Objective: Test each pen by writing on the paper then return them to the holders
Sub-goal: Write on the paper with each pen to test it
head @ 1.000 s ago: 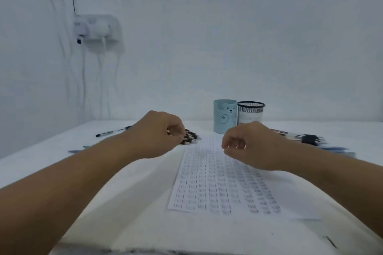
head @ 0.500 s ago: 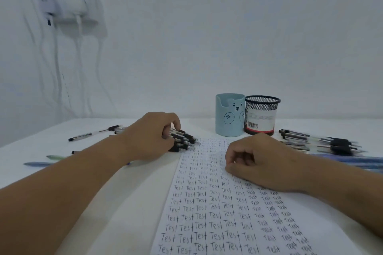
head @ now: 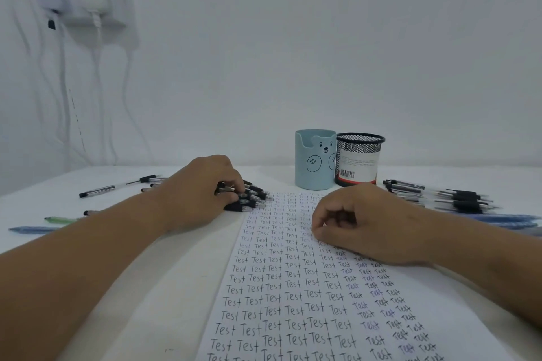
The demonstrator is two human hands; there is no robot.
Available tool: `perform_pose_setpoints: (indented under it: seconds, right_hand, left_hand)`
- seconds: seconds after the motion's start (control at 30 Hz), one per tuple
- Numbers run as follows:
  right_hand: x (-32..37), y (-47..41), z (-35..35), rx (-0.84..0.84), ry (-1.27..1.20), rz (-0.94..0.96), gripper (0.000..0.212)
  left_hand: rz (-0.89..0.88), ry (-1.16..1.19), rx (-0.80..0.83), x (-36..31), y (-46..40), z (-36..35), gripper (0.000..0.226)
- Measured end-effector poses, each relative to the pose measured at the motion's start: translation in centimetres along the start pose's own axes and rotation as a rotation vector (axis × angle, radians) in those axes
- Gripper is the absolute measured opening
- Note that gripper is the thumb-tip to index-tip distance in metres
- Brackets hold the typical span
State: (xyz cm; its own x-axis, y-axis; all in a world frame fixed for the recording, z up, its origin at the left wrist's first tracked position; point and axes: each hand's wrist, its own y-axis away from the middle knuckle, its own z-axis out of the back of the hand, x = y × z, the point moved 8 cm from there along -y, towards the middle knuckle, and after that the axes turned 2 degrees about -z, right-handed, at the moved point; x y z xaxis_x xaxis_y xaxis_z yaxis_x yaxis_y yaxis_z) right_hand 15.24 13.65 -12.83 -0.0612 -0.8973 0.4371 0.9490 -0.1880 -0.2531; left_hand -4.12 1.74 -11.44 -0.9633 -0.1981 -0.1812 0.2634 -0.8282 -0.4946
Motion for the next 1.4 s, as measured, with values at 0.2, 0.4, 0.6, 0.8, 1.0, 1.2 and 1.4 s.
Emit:
perform_pose_setpoints:
  seconds: [0.2, 0.4, 0.6, 0.8, 1.0, 1.2, 1.4]
  right_hand:
    - [0.1, 0.0, 0.1, 0.002, 0.028, -0.004, 0.004]
    - [0.0, 0.1, 0.1, 0.013, 0.03, -0.01, 0.004]
    - [-0.9, 0.7, 1.5, -0.15, -0.257, -0.125, 0.014]
    - [-1.7, 0.4, 3.2, -0.301, -0.965, -0.167, 0.022]
    - [-2.9, 0.8, 4.7, -0.37, -1.422, -0.257, 0.042]
    - [-3.4, 0.6, 3.1, -0.257, -1.476, -0.28, 0.055]
    - [-3.2, 0.2, 2.7, -0.25, -1.44, -0.229, 0.083]
  left_hand:
    - [-0.018, 0.143, -0.221, -1.2, 0.2, 1.9, 0.022]
    - [0.08, 0.666, -0.551, -3.0, 1.0, 6.0, 0.02]
    - [0.385, 1.448, -0.719, -3.9, 2.2, 4.7, 0.014]
    - [0.531, 1.689, -0.481, -6.4, 1.8, 0.2, 0.014]
    - [0.461, 1.018, -0.187, -6.9, 0.1, -1.0, 0.009]
    - [0.41, 0.945, -0.164, -8.3, 0.1, -2.5, 0.003]
    - [0.362, 0.944, -0.16, -9.4, 1.0, -1.9, 0.003]
